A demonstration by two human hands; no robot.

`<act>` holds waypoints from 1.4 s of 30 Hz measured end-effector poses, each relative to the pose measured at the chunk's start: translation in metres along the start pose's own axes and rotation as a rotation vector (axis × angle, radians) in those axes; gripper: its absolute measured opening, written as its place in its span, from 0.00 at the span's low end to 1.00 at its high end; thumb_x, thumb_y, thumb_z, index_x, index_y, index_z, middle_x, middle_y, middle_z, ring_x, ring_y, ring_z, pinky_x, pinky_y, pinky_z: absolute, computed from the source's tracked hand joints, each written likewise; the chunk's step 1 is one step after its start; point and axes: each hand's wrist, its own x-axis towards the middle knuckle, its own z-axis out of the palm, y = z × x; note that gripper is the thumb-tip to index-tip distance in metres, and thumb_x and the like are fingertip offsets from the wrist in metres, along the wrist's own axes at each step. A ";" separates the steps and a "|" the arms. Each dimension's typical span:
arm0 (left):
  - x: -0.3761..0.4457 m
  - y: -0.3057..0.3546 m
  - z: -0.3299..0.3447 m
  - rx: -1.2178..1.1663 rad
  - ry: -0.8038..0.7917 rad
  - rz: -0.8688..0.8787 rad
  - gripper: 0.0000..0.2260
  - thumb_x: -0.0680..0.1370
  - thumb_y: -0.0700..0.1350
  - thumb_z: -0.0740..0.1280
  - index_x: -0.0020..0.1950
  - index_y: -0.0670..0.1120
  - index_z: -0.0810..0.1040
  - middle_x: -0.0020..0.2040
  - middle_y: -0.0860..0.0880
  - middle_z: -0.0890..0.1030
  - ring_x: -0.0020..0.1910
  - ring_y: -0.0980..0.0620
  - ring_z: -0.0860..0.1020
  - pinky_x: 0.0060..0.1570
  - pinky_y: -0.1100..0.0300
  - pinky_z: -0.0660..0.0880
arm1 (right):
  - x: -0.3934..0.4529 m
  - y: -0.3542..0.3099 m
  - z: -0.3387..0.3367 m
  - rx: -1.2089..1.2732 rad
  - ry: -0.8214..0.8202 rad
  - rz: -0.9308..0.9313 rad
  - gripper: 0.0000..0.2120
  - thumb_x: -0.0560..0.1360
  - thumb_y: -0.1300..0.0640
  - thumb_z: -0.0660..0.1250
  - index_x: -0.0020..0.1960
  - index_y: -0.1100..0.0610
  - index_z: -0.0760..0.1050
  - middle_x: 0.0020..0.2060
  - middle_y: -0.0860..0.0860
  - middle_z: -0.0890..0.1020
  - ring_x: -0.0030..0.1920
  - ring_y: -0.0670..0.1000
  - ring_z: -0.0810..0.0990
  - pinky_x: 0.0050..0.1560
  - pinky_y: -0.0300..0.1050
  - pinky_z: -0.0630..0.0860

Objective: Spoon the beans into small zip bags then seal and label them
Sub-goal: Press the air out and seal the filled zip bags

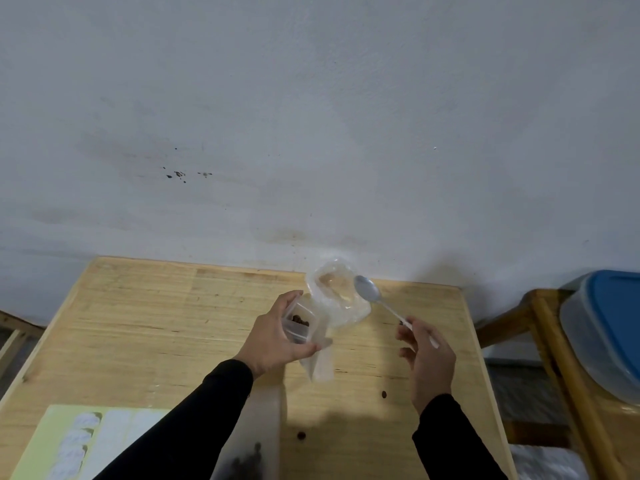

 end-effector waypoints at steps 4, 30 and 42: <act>-0.003 -0.001 -0.002 -0.011 0.029 0.009 0.43 0.61 0.52 0.81 0.70 0.58 0.62 0.59 0.61 0.74 0.55 0.65 0.76 0.52 0.73 0.72 | -0.005 0.021 -0.004 -0.056 0.079 0.038 0.07 0.77 0.63 0.63 0.51 0.61 0.79 0.42 0.57 0.83 0.43 0.51 0.81 0.37 0.42 0.76; -0.005 -0.003 0.001 0.006 0.041 0.029 0.43 0.61 0.50 0.81 0.71 0.58 0.62 0.61 0.65 0.71 0.62 0.62 0.72 0.65 0.61 0.70 | 0.014 0.051 0.002 -0.606 0.228 0.017 0.03 0.73 0.58 0.68 0.43 0.58 0.79 0.38 0.51 0.81 0.39 0.50 0.75 0.41 0.38 0.64; -0.017 0.013 0.002 -0.061 0.080 0.092 0.42 0.62 0.46 0.81 0.70 0.59 0.63 0.65 0.63 0.71 0.62 0.74 0.67 0.60 0.77 0.65 | 0.013 0.048 0.003 -0.645 0.208 0.001 0.07 0.72 0.55 0.69 0.43 0.59 0.82 0.37 0.52 0.83 0.38 0.50 0.78 0.33 0.32 0.64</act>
